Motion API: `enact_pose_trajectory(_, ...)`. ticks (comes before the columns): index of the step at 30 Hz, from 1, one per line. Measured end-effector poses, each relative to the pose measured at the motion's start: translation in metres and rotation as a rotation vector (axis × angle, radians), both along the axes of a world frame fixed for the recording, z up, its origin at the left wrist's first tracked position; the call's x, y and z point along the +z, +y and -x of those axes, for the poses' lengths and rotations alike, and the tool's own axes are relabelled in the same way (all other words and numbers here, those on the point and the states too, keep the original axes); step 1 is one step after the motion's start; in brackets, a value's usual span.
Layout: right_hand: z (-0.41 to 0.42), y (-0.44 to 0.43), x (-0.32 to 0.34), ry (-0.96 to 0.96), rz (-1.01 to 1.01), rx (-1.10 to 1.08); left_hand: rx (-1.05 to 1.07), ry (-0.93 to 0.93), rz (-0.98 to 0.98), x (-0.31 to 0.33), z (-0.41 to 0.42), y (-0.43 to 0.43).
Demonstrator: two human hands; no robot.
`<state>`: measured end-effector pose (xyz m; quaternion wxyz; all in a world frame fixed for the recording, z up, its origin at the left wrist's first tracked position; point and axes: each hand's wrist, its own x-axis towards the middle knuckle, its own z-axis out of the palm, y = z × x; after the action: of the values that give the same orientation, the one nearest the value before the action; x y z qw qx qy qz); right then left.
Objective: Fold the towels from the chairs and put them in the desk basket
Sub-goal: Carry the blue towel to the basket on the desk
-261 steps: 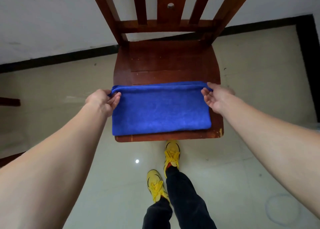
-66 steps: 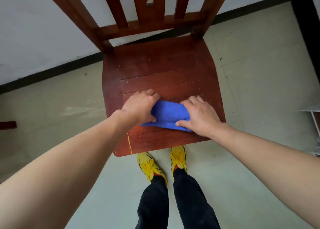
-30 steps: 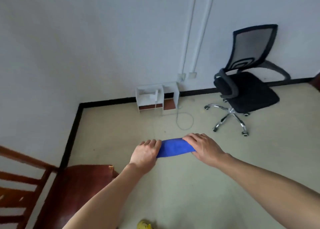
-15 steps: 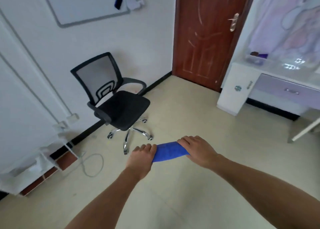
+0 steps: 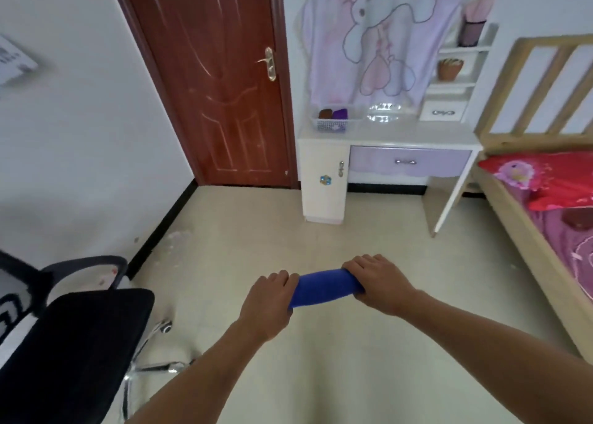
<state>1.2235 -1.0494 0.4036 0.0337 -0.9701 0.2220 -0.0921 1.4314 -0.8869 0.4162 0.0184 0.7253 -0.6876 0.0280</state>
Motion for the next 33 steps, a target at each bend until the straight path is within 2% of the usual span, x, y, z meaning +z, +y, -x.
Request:
enact_pose_trajectory(8, -0.001, -0.159, 0.019, -0.081, -0.060, -0.223, -0.237, 0.016, -0.025, 0.018, -0.039, -0.216)
enact_pose_trajectory(15, -0.016, -0.335, 0.003, -0.085, -0.043, -0.269, -0.295, 0.088, 0.007, 0.006, -0.057, -0.403)
enact_pose_trajectory(25, -0.090, -0.592, 0.034, -0.060, -0.086, -0.199, -0.093, 0.140, -0.004, 0.020, -0.116, -0.624)
enact_pose_trajectory(33, -0.182, -0.752, 0.031, -0.024, -0.248, -0.240, 0.010, 0.353, 0.017, 0.002, -0.192, -0.769)
